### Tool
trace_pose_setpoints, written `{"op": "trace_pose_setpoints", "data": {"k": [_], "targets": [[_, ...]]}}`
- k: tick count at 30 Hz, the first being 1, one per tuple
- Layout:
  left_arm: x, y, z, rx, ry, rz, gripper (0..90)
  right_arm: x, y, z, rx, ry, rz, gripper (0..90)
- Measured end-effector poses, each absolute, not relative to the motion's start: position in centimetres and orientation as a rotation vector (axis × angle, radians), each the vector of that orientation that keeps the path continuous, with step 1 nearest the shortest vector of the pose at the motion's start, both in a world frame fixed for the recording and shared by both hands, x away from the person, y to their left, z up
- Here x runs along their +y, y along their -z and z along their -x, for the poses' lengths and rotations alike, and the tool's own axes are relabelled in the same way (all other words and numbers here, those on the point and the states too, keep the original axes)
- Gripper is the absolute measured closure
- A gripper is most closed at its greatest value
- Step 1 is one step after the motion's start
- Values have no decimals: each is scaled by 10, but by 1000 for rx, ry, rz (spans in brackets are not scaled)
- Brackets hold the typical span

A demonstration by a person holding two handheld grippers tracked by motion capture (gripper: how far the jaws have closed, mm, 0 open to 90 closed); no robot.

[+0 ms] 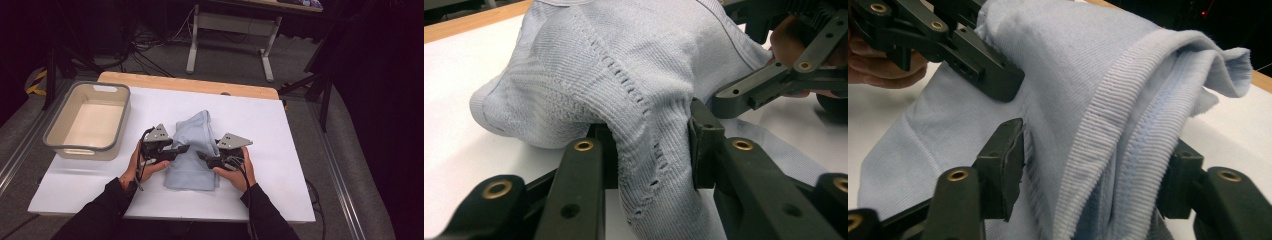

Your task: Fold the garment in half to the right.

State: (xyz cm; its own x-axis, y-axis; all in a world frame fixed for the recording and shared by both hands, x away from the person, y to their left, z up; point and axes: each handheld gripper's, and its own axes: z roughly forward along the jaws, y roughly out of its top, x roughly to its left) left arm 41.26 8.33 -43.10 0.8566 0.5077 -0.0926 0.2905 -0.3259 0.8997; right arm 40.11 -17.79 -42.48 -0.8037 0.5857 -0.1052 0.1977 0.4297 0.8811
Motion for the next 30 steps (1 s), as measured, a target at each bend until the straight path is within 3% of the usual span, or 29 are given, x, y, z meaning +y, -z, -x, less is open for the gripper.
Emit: {"op": "trace_pose_setpoints", "data": {"k": [8,19,30], "targets": [[84,430,-405,574,-293,-1932,692,-187,424,-390,2227,-1359,-685,245],[87,426,-402,562,-309,-1915,700,-205,418,-377,2110,-1341,-702,162],[96,419,-400,589,-301,-1861,703,-213,419,-365,2065,-1283,-706,145]]}}
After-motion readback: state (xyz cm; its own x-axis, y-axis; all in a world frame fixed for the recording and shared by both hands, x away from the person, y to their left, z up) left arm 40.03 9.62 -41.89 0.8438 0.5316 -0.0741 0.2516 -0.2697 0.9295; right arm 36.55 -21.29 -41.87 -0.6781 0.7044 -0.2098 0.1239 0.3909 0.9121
